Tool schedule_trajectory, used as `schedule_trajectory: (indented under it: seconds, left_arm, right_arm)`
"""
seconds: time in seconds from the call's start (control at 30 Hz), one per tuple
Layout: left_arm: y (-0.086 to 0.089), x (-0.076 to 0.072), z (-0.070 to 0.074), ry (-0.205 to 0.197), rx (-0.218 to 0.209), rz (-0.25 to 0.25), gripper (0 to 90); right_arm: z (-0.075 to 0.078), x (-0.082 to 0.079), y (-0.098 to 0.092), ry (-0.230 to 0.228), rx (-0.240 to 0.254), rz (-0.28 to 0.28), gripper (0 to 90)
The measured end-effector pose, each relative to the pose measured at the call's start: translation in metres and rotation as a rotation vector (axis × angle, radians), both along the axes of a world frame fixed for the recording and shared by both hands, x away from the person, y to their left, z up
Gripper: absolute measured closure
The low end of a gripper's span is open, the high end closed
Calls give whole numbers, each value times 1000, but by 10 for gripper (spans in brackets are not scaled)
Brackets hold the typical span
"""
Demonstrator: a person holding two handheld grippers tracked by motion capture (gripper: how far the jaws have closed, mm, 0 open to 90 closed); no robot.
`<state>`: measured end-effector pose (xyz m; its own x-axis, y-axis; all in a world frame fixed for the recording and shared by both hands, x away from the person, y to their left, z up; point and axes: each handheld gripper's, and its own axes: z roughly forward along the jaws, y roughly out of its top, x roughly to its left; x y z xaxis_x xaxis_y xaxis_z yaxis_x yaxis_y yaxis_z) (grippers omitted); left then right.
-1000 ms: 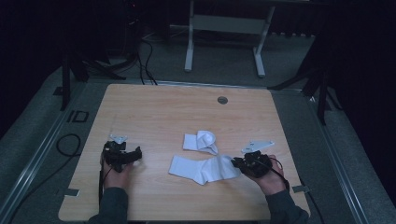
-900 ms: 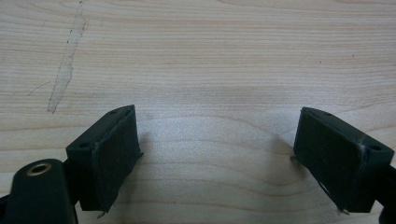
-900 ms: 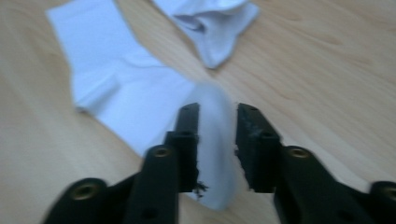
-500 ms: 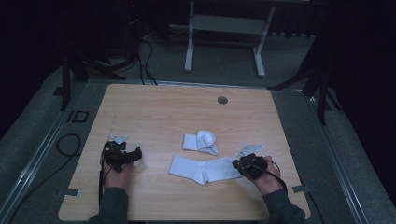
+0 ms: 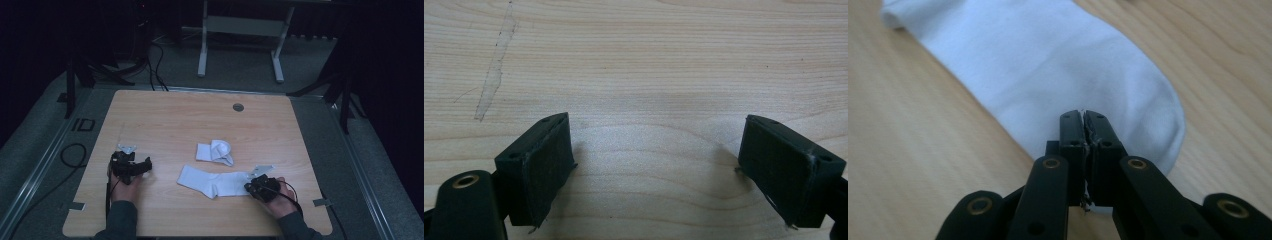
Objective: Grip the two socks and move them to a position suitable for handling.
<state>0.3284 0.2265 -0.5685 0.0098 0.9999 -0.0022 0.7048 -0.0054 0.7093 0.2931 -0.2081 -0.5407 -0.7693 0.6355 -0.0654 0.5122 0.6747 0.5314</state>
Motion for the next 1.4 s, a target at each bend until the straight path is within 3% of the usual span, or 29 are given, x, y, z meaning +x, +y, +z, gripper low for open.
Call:
schedule_trajectory:
  seconds: [0.3, 0.43, 0.53, 0.77, 0.83, 0.97, 1.0, 1.1, 1.17, 1.4]
  left_arm:
    - [0, 0, 0, 0, 0, -1, 141]
    - [0, 0, 0, 0, 0, 0, 141]
    - [0, 0, 0, 0, 0, 0, 140]
    - [0, 0, 0, -1, -2, 1, 141]
    - [0, 0, 0, -1, -2, 1, 141]
    - [0, 0, 0, -1, -1, 1, 140]
    - [0, 0, 0, -2, -1, 1, 141]
    - [0, 0, 0, -2, -2, 1, 141]
    - [0, 0, 0, -1, -1, 0, 141]
    - [0, 0, 0, 0, -1, 0, 141]
  right_arm:
    - [-1, -15, 23, 17, 22, 70, 864]
    - [0, -17, 29, 33, 32, 103, 854]
    - [4, -15, 30, 23, 45, 97, 814]
    - [23, 5, 30, -32, 67, 49, 733]
    - [28, 21, 30, -39, 87, 20, 699]
    - [30, 36, 33, -48, 92, -10, 676]
    - [29, 39, 35, -53, 91, -17, 681]
    - [25, 51, 39, -59, 78, -18, 822]
    - [20, 59, 42, -68, 61, -34, 869]
    - [11, 79, 54, -98, 50, -68, 895]
